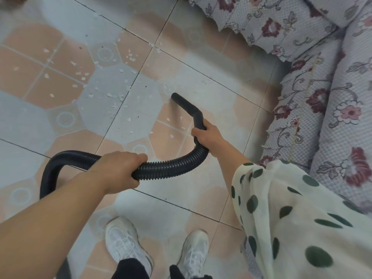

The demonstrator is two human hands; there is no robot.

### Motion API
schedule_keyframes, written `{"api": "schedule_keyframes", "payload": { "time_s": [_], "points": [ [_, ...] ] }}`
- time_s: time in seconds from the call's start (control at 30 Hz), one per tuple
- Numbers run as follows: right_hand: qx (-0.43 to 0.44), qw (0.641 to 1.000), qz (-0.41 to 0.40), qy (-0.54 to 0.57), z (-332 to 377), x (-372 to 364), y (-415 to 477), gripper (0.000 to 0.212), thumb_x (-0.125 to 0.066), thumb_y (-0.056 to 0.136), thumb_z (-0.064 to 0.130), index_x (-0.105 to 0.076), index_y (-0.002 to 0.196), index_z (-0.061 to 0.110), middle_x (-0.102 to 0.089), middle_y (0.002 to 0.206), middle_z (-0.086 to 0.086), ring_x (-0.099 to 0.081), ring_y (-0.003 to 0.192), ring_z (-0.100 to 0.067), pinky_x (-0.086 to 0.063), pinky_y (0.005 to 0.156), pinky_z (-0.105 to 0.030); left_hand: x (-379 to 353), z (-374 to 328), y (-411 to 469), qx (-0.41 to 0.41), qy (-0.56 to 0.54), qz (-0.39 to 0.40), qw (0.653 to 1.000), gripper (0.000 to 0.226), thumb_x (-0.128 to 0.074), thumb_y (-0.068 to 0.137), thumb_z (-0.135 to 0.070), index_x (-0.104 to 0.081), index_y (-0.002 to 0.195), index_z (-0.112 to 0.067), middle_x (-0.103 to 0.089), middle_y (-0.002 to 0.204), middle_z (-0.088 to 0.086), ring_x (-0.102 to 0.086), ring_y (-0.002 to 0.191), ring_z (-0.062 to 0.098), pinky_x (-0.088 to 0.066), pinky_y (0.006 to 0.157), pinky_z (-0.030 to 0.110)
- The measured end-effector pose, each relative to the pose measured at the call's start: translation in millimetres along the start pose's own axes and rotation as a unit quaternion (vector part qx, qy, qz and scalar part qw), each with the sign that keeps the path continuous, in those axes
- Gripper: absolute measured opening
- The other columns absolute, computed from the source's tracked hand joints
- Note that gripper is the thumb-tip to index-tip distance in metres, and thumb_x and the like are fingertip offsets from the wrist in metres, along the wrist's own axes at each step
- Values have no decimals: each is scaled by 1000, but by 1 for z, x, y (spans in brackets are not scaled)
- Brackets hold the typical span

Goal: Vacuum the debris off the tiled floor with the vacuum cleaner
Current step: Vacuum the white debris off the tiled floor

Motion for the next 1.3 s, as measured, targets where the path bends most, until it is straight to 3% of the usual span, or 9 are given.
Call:
{"api": "schedule_keyframes", "payload": {
  "time_s": [0.17, 0.37, 0.53, 0.67, 0.77, 1.03, 1.2, 1.3],
  "points": [
    [39, 999, 10, -12, 10, -9, 20, 42, -61, 83, 21, -52, 124, 15, -60, 108, -12, -63, 98, -33, -56, 86, -50, -4, 8, 4, 29, -4, -21, 999, 20, -57, 76, -26, -39, 81, -29, -52, 72, -7, -53, 70, 13, -38, 55, 27],
    [8, 1000, 0, -2, -17, 7, 12, 53, -60, 80, 21, -50, 130, 13, -60, 115, -15, -62, 90, -29, -58, 82, -46, -10, -14, 3, 29, 1, -19, 999, 19, -57, 75, -25, -39, 82, -28, -51, 73, -7, -53, 71, 16, -39, 57, 30],
    [-12, 1000, -11, 6, -51, 46, -9, 28, -60, 82, 14, -55, 110, 11, -58, 94, -13, -57, 75, -27, -57, 78, -50, -24, -64, 6, 9, -10, -6, 1000, 20, -57, 77, -25, -39, 83, -28, -52, 75, -7, -53, 72, 18, -43, 60, 32],
    [-26, 1000, -2, 18, -86, 69, -28, 21, -61, 82, 12, -55, 102, 14, -56, 88, -12, -56, 70, -28, -56, 77, -55, -39, -102, 6, -14, 13, 0, 1000, 17, -55, 80, -24, -40, 87, -26, -47, 75, -8, -47, 70, 17, -26, 51, 25],
    [-27, 999, 25, 12, -111, 78, -40, 28, -60, 83, 12, -56, 110, 16, -54, 89, -10, -55, 71, -28, -57, 78, -52, -51, -125, 0, -21, 32, 7, 999, 15, -54, 82, -22, -41, 88, -24, -47, 75, -9, -47, 70, 16, -18, 50, 21],
    [1, 996, 88, -29, -112, 60, -48, 41, -61, 78, 20, -53, 118, 20, -57, 92, -8, -59, 76, -29, -57, 82, -54, -64, -135, -25, 23, 25, 19, 999, 15, -55, 80, -22, -42, 88, -25, -47, 73, -9, -49, 71, 14, -19, 49, 20],
    [-6, 999, 47, -9, -102, 59, -34, 58, -62, 75, 23, -51, 131, 16, -59, 106, -12, -60, 80, -28, -58, 75, -42, -61, -129, -26, 43, 15, -16, 999, 15, -55, 80, -23, -42, 86, -26, -51, 77, -8, -50, 71, 15, -25, 51, 23],
    [-13, 999, 45, -17, -109, 61, -36, 63, -63, 70, 25, -51, 131, 14, -60, 104, -13, -61, 80, -30, -58, 80, -52, -62, -132, -25, 41, 22, -14, 999, 16, -56, 80, -23, -41, 87, -26, -52, 79, -8, -51, 72, 16, -22, 49, 23]
  ]
}}
Point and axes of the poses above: each hand's wrist, its own y-axis towards the middle knuckle, its own x-axis out of the back of the hand, z = x × y, the point moved 2 cm from there along y, towards the middle knuckle
